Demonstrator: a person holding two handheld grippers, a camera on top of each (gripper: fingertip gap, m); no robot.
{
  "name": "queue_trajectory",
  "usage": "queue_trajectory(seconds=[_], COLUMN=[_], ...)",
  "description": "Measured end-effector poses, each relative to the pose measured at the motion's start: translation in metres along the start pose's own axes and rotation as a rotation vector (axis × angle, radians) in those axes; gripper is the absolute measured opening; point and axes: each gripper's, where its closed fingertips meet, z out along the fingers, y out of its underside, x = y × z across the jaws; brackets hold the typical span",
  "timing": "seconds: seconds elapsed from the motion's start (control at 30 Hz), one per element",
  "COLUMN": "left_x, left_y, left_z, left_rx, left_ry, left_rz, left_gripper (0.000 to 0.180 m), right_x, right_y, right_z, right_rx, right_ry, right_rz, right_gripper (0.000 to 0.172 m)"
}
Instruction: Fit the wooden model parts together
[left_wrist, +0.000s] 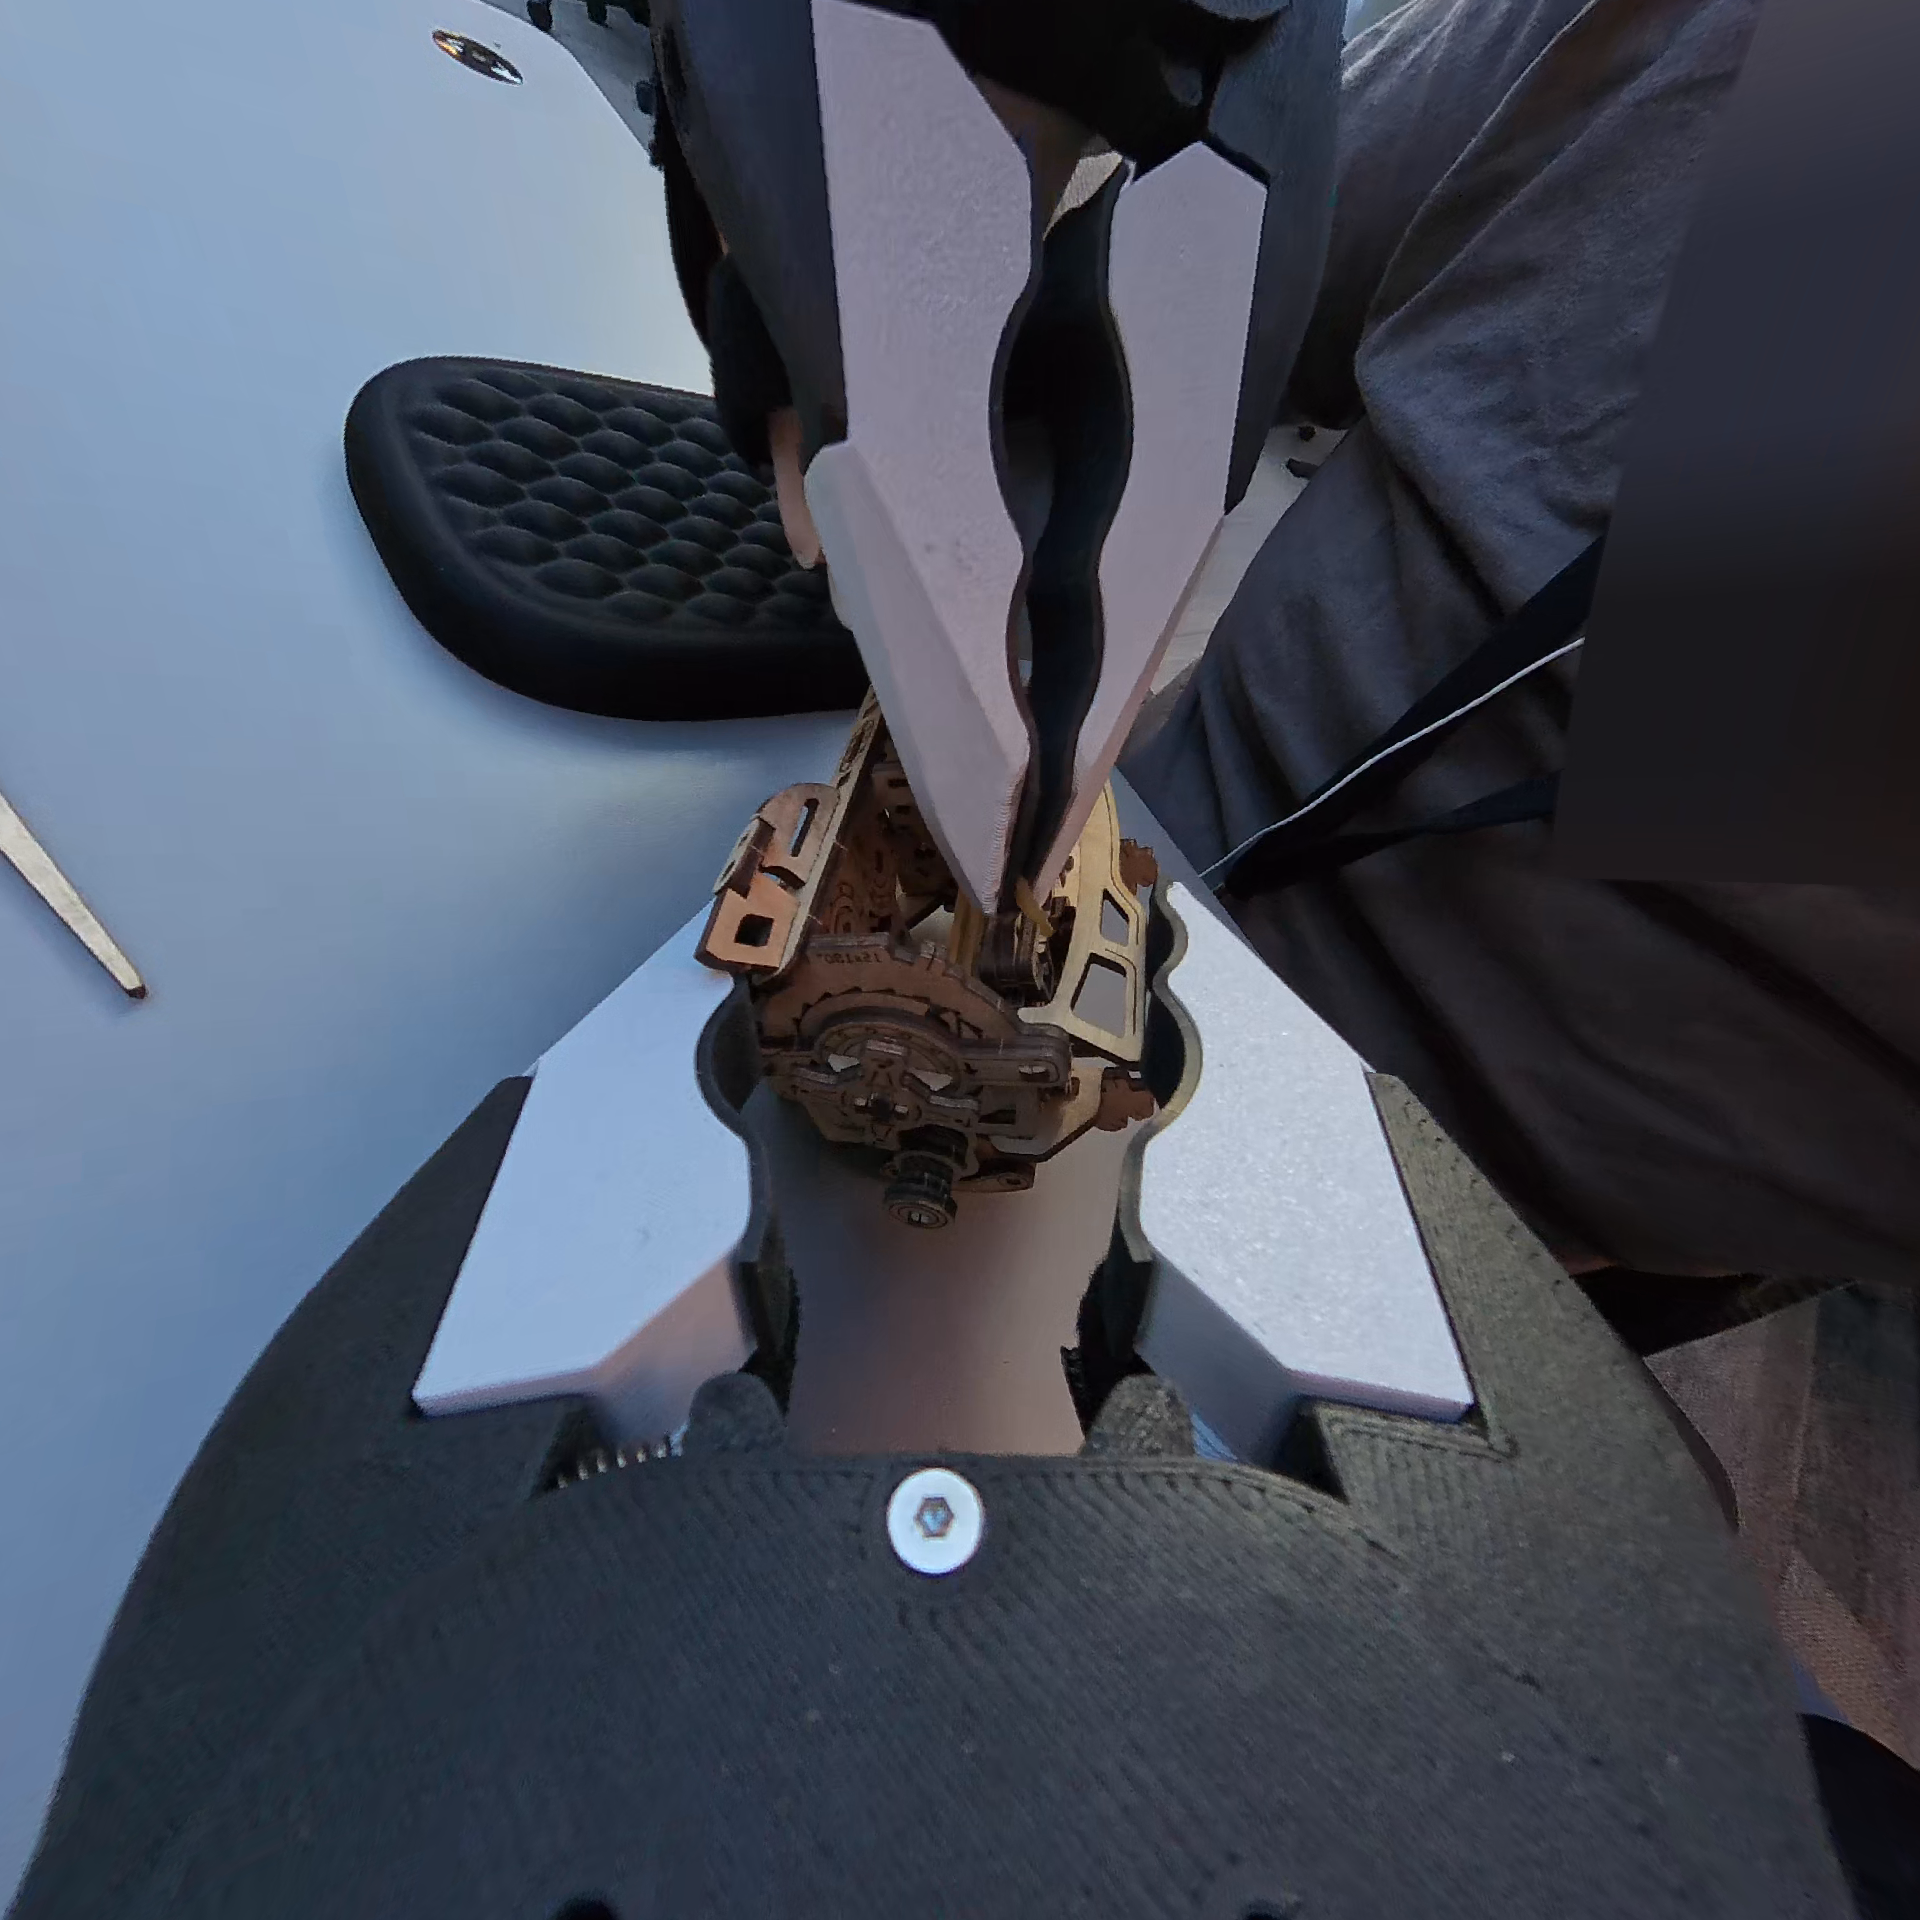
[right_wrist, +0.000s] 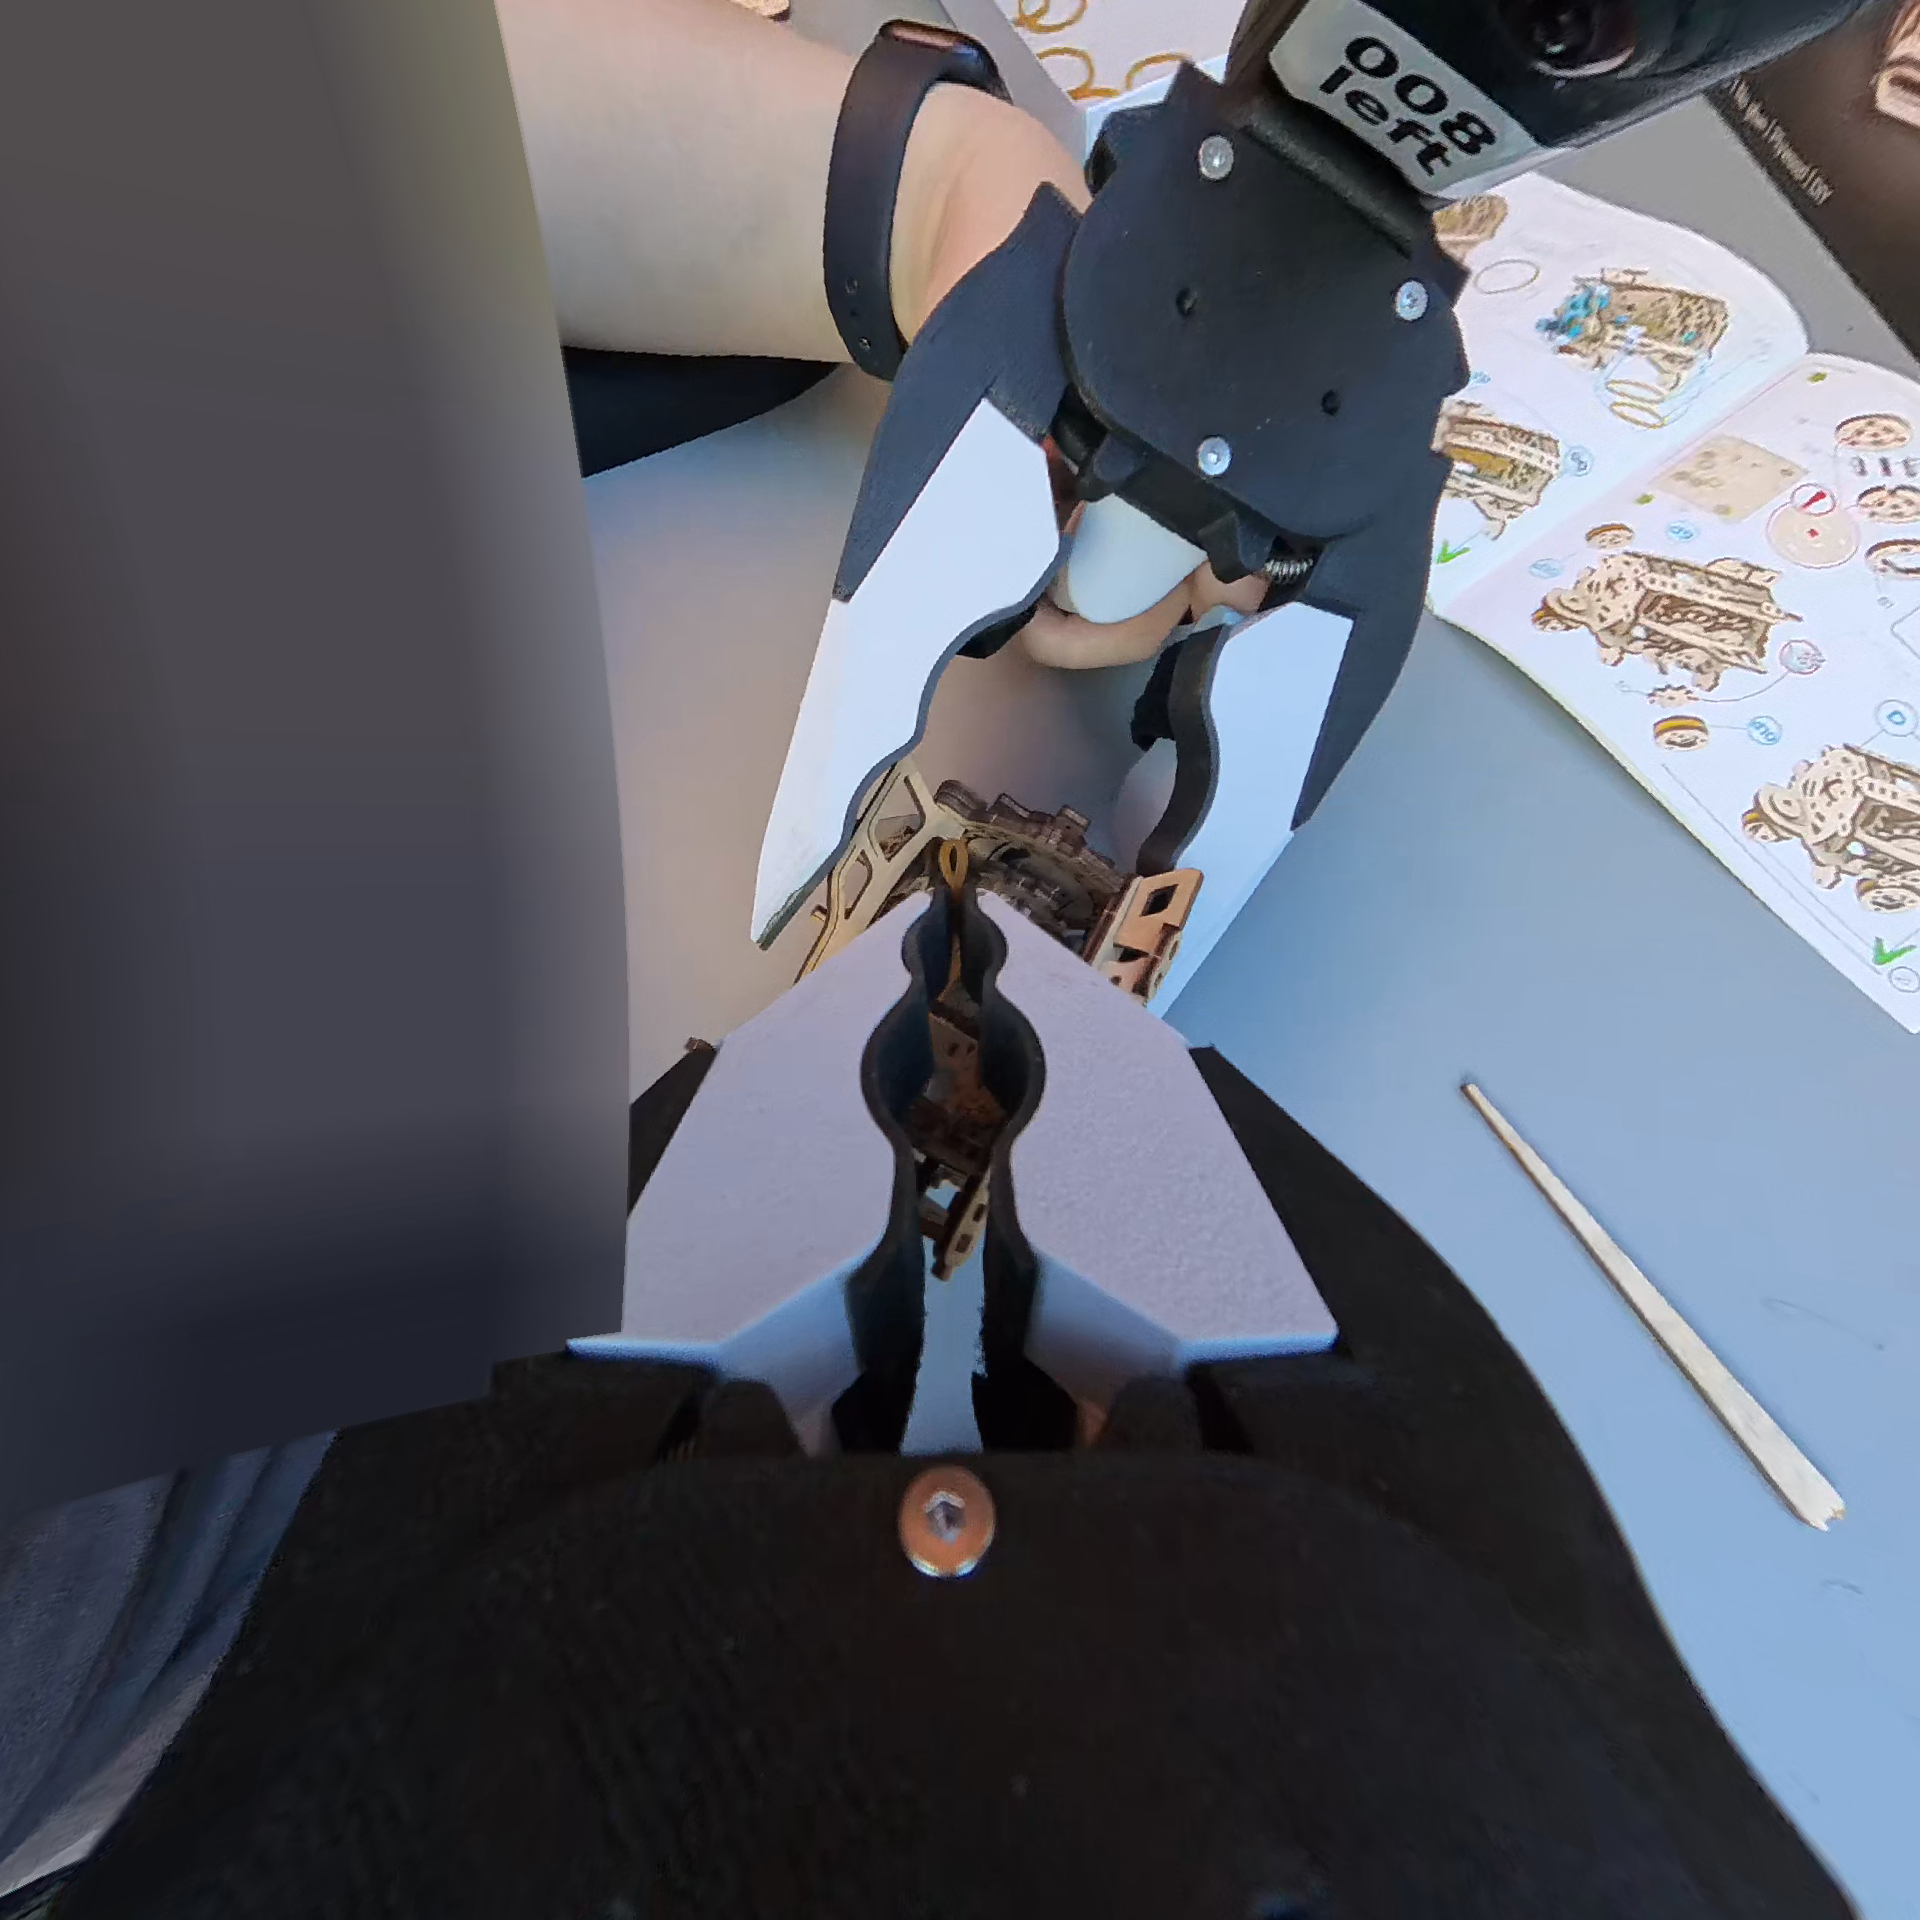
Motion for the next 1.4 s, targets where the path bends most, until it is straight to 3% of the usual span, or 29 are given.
queue_trajectory(seconds=[0.03,0.73,1.4], left_x=[0.000,0.000,-0.005], left_y=[0.000,0.001,0.002], left_z=[0.000,0.002,0.003], left_rx=[0.001,0.001,-0.004], left_ry=[-0.001,-0.050,-0.091], left_rz=[0.000,0.037,0.036], left_gripper=[0.072,0.073,0.075], right_x=[0.000,0.002,0.006], right_y=[0.000,0.012,0.005], right_z=[0.001,0.010,0.011], right_rx=[-0.010,-0.407,-0.374], right_ry=[-0.006,-0.230,-0.233], right_rz=[0.015,0.415,0.487], right_gripper=[0.000,0.000,0.000])
